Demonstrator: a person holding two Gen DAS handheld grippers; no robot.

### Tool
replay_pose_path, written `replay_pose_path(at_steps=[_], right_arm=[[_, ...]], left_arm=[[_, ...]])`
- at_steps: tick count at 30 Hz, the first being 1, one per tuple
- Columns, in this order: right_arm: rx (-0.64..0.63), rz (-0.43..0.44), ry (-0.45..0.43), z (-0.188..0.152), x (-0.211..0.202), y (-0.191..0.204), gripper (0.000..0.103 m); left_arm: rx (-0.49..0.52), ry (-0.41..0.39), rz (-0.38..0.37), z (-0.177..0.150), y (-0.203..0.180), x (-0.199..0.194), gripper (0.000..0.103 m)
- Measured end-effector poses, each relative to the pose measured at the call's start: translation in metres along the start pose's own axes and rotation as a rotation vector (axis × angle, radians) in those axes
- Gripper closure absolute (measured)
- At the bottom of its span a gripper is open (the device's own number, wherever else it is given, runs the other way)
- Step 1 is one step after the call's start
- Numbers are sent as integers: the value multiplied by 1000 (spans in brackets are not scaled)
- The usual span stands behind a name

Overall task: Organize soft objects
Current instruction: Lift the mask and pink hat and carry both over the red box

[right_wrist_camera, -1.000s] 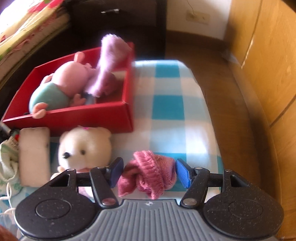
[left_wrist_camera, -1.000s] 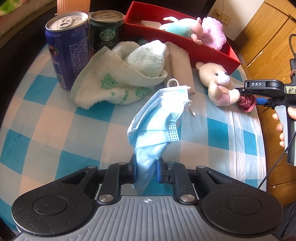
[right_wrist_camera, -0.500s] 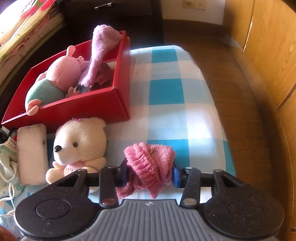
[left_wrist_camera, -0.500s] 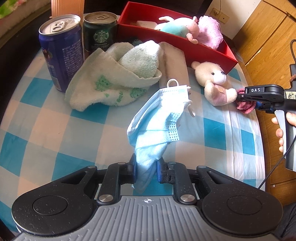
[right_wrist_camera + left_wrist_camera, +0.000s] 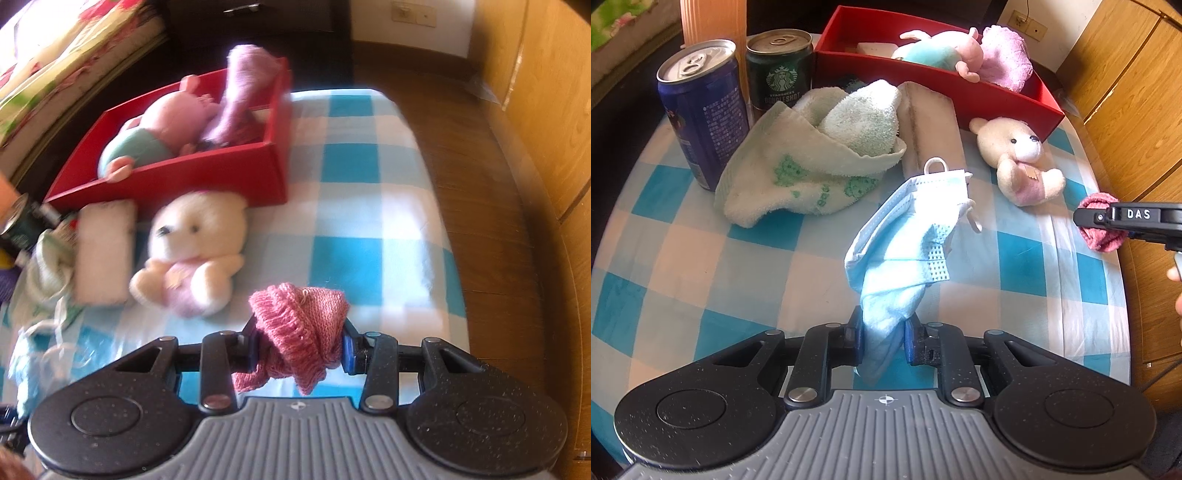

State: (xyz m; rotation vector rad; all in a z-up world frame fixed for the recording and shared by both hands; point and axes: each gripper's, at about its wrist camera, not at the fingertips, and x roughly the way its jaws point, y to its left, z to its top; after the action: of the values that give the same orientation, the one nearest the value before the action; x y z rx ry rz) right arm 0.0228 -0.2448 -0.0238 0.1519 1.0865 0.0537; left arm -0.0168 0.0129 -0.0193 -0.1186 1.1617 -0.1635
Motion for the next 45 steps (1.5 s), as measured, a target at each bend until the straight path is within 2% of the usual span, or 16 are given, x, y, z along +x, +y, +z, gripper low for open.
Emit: replay_pose_path(at_steps=[11, 16, 23, 30, 38, 45], right_arm=[[-80, 45, 23, -34, -21, 18, 85], [-110, 74, -3, -39, -36, 28, 85], [-148, 137, -107, -29, -70, 50, 85], [-166, 156, -212, -14, -97, 61, 85], [-212, 125, -344, 3, -119, 79, 85], [-217, 103, -428, 22, -130, 83, 85]], left_arm=[[10, -3, -10, -5, -7, -5, 84], [17, -33, -14, 0, -13, -13, 84], [25, -135, 2, 18, -25, -32, 84], [25, -219, 8, 37, -38, -46, 83], [59, -368, 29, 62, -61, -74, 80], [46, -415, 30, 83, -66, -79, 80]])
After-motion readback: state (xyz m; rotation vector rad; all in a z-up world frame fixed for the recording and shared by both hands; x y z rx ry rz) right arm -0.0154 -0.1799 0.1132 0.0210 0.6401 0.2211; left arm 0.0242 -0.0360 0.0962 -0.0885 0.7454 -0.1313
